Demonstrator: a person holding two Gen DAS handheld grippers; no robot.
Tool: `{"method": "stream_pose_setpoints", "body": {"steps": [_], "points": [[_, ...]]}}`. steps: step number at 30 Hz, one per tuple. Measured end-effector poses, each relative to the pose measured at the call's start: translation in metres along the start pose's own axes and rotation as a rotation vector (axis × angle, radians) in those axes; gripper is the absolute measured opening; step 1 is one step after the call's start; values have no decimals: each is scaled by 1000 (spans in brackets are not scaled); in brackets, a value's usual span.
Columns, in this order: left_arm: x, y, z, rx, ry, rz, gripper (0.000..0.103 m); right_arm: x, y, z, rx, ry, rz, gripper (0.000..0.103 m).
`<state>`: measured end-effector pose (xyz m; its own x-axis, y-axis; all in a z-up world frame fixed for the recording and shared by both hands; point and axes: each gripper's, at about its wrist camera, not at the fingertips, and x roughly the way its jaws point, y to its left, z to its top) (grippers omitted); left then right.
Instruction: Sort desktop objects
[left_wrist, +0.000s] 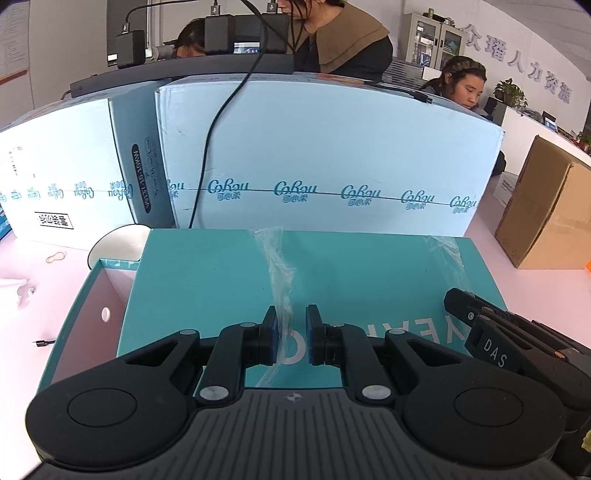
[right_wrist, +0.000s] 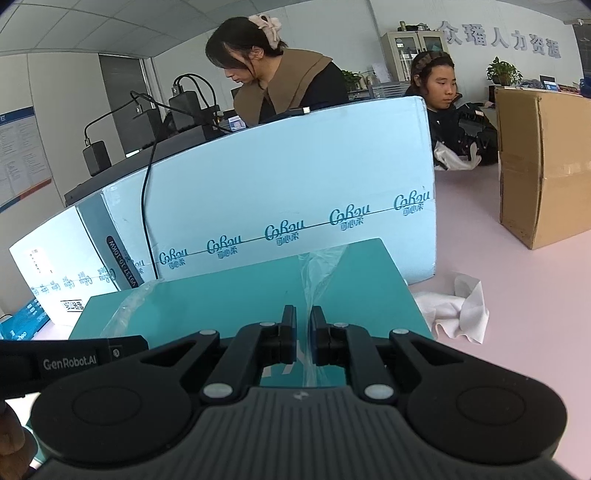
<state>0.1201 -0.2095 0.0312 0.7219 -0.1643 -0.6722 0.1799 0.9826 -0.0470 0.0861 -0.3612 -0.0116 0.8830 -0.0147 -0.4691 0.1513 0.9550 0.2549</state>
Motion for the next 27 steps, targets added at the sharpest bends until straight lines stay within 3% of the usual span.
{"method": "stream_pose_setpoints", "body": {"steps": [27], "points": [[10, 29, 8, -11, 25, 31, 10, 16, 24, 1, 0, 18, 27, 13]]}}
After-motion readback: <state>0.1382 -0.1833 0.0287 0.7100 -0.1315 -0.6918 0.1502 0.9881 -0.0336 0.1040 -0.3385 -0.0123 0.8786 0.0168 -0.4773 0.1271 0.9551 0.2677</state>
